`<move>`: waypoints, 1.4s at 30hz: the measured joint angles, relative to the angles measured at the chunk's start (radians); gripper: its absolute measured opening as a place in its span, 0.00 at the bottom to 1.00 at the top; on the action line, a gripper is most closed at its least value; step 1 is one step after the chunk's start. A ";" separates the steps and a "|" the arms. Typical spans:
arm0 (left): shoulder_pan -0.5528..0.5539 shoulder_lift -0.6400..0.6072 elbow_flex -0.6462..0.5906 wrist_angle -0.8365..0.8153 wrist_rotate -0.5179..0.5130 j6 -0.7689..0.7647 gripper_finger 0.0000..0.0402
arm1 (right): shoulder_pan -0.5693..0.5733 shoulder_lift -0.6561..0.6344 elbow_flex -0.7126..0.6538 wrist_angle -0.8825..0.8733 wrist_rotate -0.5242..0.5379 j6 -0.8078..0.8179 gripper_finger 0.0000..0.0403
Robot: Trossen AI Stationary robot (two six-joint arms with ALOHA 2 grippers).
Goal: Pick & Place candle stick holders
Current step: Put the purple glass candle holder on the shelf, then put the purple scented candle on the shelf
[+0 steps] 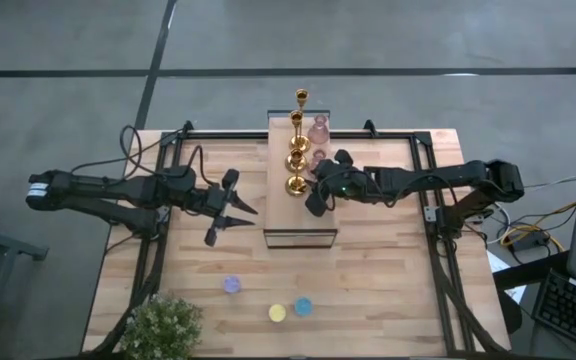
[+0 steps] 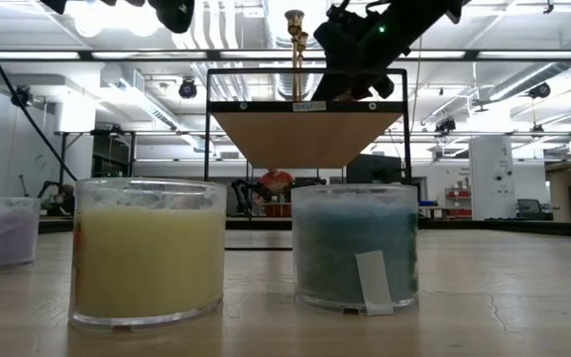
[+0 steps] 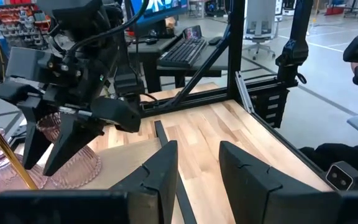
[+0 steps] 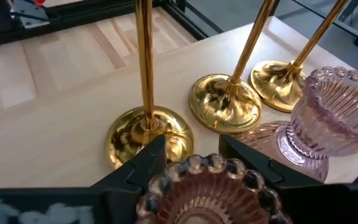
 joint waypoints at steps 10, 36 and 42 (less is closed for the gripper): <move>0.000 -0.001 -0.012 0.015 0.000 -0.003 0.30 | 0.000 -0.019 -0.002 0.053 0.002 -0.045 0.51; -0.127 -0.121 -0.012 -0.514 0.010 -0.125 0.30 | 0.296 -0.172 -0.002 0.045 -0.001 -0.087 0.59; -0.254 -0.117 -0.012 -0.572 -0.066 -0.189 0.30 | 0.361 -0.132 -0.002 0.070 -0.002 -0.076 0.55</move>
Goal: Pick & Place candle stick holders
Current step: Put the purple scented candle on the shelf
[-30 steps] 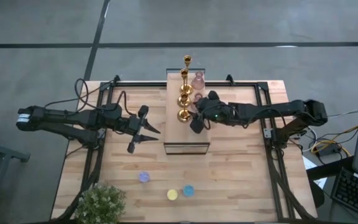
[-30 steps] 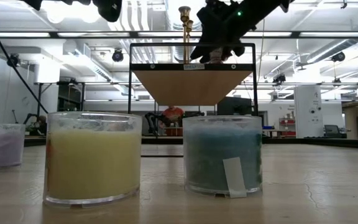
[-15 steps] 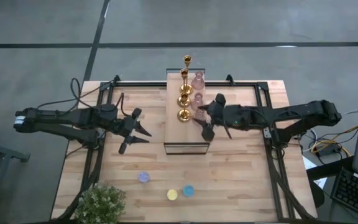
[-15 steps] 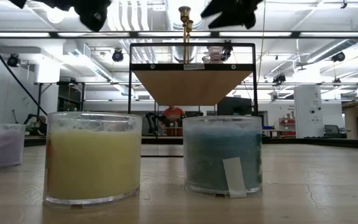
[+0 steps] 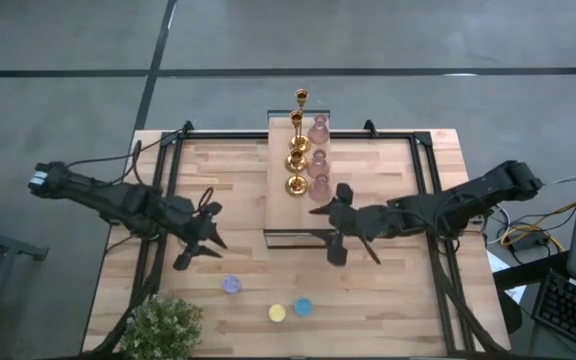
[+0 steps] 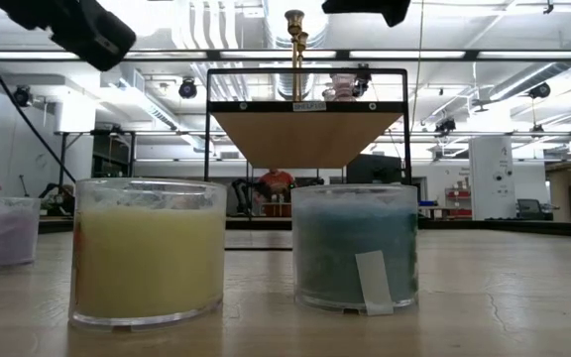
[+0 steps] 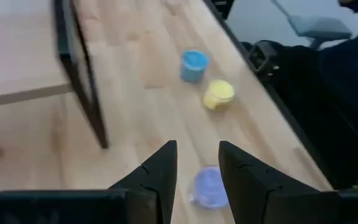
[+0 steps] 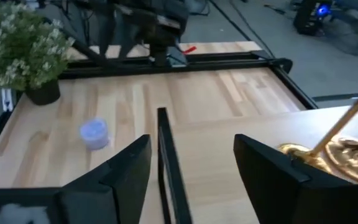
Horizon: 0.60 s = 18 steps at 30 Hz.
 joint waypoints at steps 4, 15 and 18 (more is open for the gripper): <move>-0.059 0.000 0.000 0.010 -0.058 -0.026 0.30 | 0.024 0.004 -0.005 -0.002 0.000 -0.037 0.44; -0.092 0.017 -0.011 0.023 -0.116 -0.036 0.30 | 0.022 -0.157 -0.165 0.012 -0.029 -0.056 0.02; -0.092 0.037 -0.012 0.020 -0.114 -0.042 0.30 | 0.020 -0.223 -0.249 0.111 -0.115 -0.097 0.02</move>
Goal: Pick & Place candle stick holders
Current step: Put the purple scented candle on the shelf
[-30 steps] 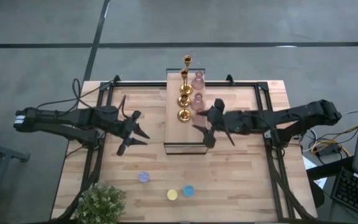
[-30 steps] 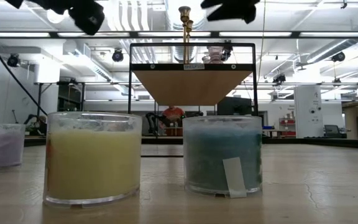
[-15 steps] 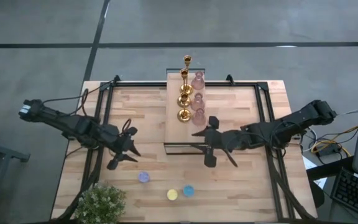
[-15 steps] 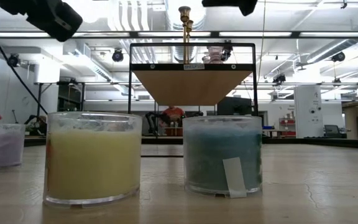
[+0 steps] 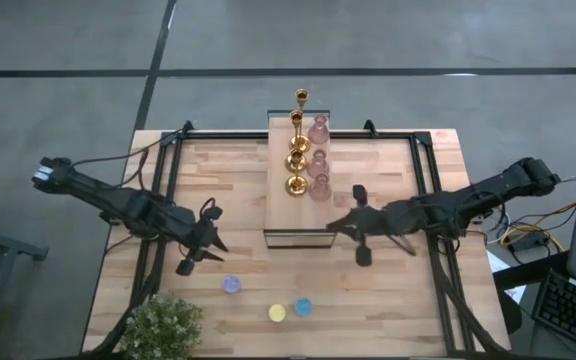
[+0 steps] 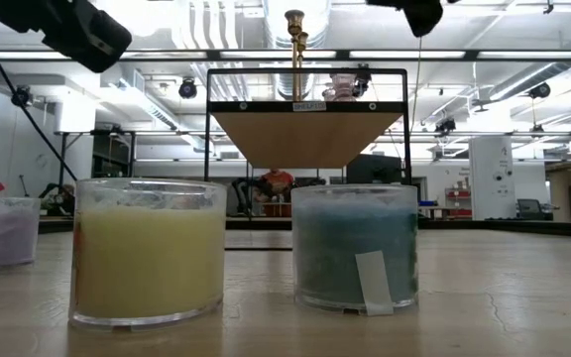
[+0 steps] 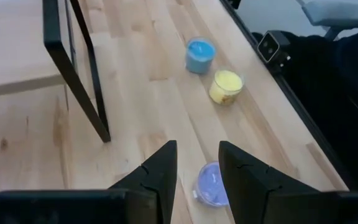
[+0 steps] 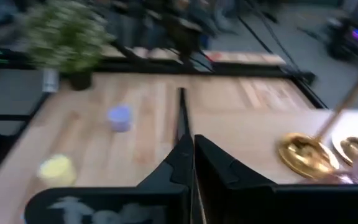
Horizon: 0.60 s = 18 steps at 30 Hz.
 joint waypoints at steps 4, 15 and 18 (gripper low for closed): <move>-0.006 0.035 0.000 0.005 0.001 -0.015 0.30 | -0.006 -0.123 -0.127 0.102 -0.081 -0.052 0.02; -0.028 0.120 -0.001 0.018 0.001 -0.059 0.30 | -0.202 -0.491 -0.483 0.320 -0.300 -0.009 0.02; -0.062 0.148 -0.001 0.017 0.000 -0.078 0.30 | -0.234 -0.544 -0.552 0.372 -0.307 0.000 0.02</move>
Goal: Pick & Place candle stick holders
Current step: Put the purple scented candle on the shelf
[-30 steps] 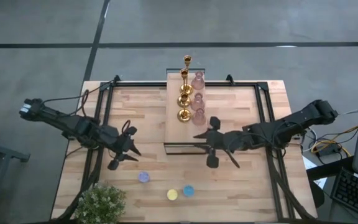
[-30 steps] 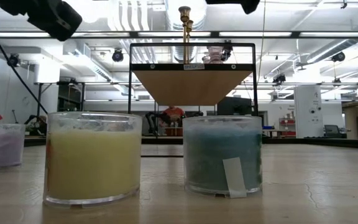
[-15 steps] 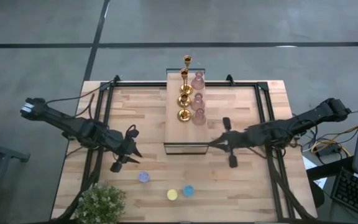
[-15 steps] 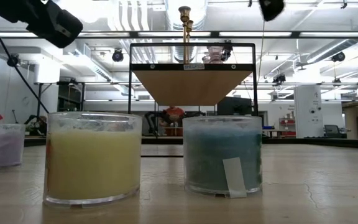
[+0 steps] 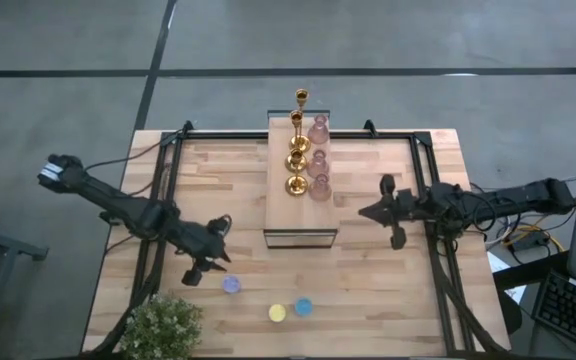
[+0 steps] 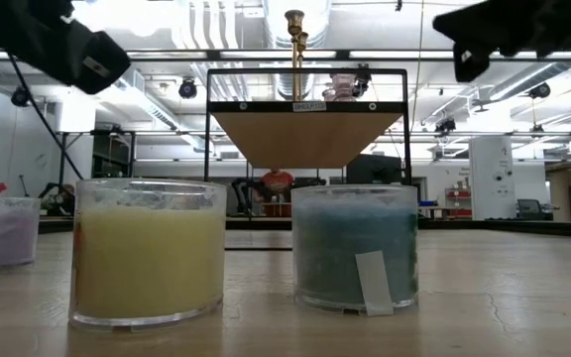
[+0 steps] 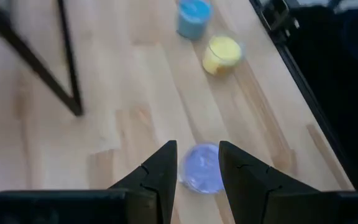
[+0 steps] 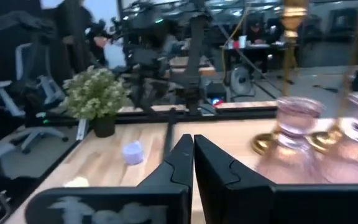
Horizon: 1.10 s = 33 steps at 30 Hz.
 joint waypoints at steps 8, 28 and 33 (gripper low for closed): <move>-0.103 0.129 0.000 0.017 -0.002 -0.001 0.30 | -0.034 -0.075 -0.107 0.070 0.005 0.004 0.02; -0.200 0.379 0.000 0.129 -0.029 0.057 0.30 | -0.047 -0.077 -0.114 0.068 0.085 -0.001 0.02; -0.199 0.374 0.000 0.129 -0.035 0.062 0.20 | -0.047 -0.077 -0.114 0.068 0.084 0.000 0.02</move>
